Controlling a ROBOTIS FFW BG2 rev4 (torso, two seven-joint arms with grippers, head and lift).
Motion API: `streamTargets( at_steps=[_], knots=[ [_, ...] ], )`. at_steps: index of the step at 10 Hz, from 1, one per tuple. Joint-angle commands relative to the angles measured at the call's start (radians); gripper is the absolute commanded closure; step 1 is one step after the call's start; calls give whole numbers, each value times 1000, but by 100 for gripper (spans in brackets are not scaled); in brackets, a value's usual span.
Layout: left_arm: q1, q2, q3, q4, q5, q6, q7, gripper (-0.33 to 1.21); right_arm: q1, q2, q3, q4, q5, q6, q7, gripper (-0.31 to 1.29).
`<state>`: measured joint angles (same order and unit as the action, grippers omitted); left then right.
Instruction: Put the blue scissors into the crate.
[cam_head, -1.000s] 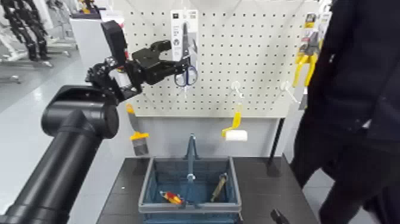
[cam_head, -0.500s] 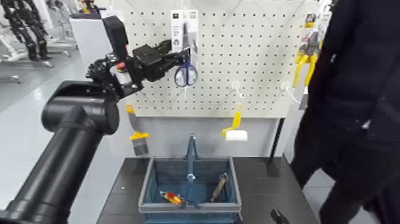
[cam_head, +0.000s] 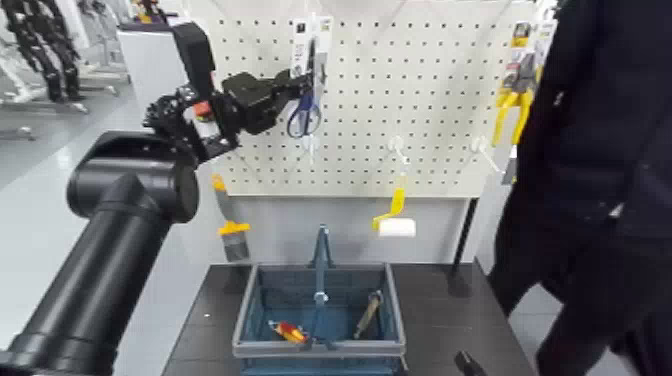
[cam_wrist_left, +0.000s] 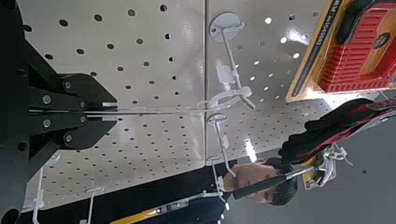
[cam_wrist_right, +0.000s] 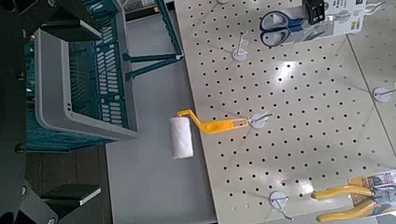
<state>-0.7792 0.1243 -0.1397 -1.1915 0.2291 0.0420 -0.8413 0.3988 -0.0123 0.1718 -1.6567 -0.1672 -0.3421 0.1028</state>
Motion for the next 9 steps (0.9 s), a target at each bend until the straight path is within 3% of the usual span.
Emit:
streamTargets(
  at_steps=[1,4,7,9],
  knots=[
    [-5,-2,0,-2,-4,1,1,117,0,0,-2,0,0,-2,0,15],
    [-2,-2,2,-13,1,-8,1,117,0,0,-5,0,0,-2,0,15],
    [95,3,32,-300,47,90,8,117,3,2,-8,0,0,-3,-2,15],
    [138,2,43,-381,76,128,15,117,5,0,-8,-2,2,-3,-2,15]
  ],
)
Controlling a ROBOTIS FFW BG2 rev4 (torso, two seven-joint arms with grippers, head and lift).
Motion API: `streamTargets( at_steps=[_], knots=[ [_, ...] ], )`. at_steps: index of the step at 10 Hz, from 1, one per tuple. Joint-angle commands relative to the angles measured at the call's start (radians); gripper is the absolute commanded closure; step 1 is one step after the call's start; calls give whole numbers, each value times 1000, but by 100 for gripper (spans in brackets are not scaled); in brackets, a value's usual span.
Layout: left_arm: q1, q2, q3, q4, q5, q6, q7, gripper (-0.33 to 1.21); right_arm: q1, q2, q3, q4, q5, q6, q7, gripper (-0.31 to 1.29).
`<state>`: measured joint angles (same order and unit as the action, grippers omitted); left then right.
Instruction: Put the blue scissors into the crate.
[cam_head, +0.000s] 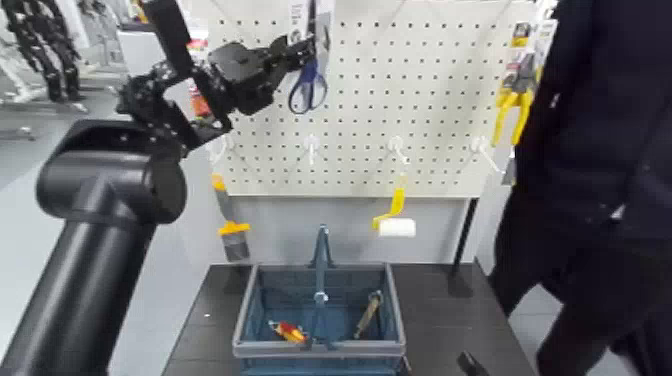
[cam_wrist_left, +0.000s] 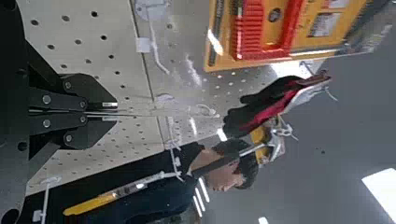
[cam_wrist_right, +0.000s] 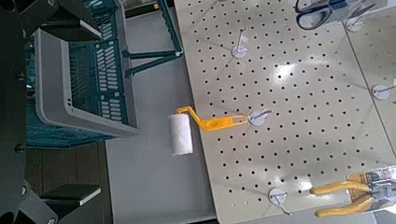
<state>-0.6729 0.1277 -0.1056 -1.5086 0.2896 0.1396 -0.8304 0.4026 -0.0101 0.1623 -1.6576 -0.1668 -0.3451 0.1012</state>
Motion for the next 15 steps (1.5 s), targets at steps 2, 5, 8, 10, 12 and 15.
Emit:
streamTargets(
  at_steps=[2,5,8,10,12,15],
  knots=[
    [68,-10,17,-107,33,63,2,117,-1,-8,8,-1,0,0,-3,15],
    [176,-17,26,-203,72,149,8,117,-2,-4,10,-1,0,11,-3,14],
    [289,9,55,-297,108,241,28,117,-2,-5,13,-1,1,17,-3,15],
    [383,15,89,-348,122,304,42,117,-2,-5,14,-1,0,21,-3,15],
    [446,10,107,-323,115,339,33,117,-2,-7,13,-1,0,21,-3,15],
    [484,15,115,-257,85,360,5,117,-2,-8,10,2,-2,21,-3,15]
  ],
)
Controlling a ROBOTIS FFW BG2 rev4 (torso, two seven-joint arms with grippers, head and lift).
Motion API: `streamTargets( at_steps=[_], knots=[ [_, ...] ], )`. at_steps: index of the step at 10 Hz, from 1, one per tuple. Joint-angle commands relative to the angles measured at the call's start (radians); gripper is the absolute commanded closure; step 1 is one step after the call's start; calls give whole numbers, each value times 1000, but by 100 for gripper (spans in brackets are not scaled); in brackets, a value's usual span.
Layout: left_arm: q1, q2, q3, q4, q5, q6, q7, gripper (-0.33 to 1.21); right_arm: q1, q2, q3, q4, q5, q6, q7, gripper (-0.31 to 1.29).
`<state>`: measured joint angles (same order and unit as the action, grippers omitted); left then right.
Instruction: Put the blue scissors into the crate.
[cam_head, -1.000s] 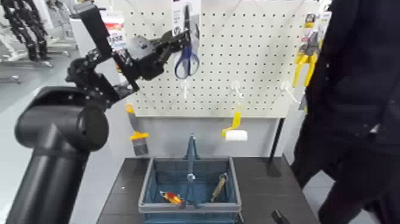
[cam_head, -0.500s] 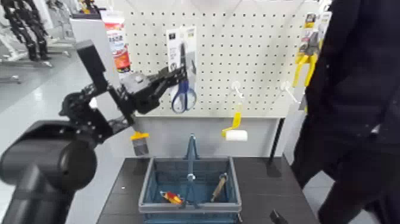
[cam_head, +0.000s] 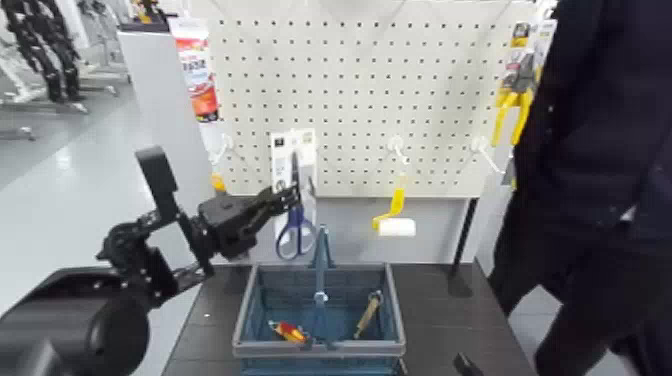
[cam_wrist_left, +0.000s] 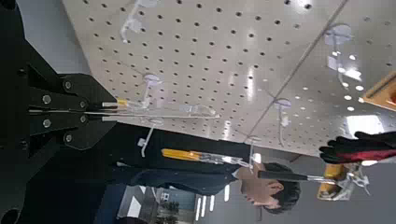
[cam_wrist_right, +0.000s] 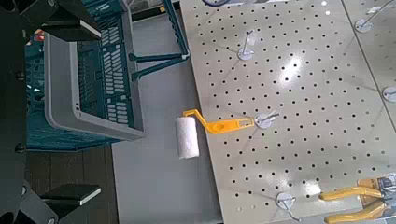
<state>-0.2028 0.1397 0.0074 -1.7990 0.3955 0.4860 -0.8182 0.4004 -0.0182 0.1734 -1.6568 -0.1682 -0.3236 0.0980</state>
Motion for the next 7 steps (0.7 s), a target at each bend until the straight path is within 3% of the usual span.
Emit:
streamTargets(
  at_steps=[1,7],
  knots=[
    [19,3,5,63,-26,11,-12,117,0,0,-2,2,-4,0,0,15],
    [8,9,-11,339,-35,-110,-61,117,0,0,-3,5,-5,0,5,15]
  ],
)
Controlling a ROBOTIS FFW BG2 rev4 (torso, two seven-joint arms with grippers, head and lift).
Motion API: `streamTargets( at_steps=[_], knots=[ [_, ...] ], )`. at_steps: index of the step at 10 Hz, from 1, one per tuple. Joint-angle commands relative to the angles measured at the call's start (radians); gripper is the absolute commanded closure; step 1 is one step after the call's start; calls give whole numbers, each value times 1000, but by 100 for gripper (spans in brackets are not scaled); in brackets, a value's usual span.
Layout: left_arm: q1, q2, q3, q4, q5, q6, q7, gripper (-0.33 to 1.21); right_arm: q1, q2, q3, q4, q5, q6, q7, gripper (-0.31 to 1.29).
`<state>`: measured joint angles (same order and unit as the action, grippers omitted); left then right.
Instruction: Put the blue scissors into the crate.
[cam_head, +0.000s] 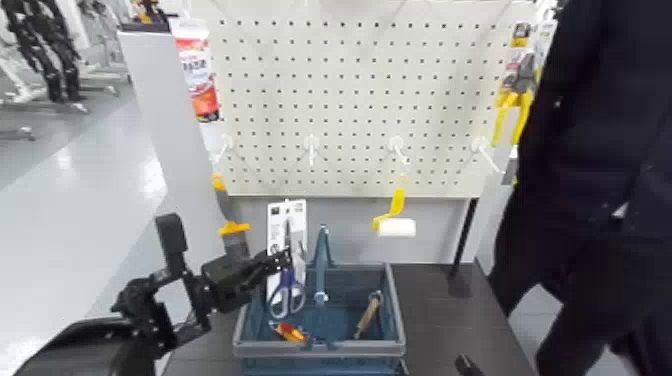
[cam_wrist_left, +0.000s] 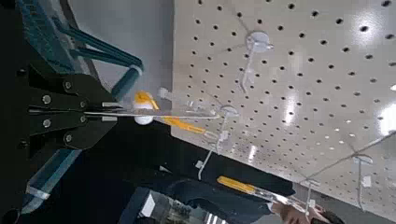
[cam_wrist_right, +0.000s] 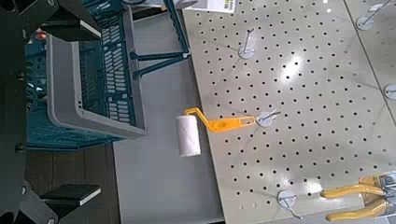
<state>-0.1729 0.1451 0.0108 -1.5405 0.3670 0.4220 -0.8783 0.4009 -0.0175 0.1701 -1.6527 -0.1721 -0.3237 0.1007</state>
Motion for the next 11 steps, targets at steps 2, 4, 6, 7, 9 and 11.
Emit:
streamTargets(
  at_steps=[2,4,6,7,9,11],
  knots=[
    [-51,7,-31,157,-10,-80,-13,117,-2,-1,0,1,-1,0,5,15],
    [-54,10,-35,200,-14,-83,-16,117,-1,4,-1,2,-1,0,10,15],
    [-62,11,-43,224,-20,-86,-18,117,-2,4,-3,2,-1,0,11,15],
    [-63,14,-45,234,-23,-85,-19,117,-2,4,-3,2,-1,0,13,15],
    [-63,14,-46,247,-31,-85,-18,117,-2,4,-1,2,-1,0,14,15],
    [-63,16,-43,252,-42,-80,-18,117,-2,4,-1,2,-1,0,14,15]
  ],
)
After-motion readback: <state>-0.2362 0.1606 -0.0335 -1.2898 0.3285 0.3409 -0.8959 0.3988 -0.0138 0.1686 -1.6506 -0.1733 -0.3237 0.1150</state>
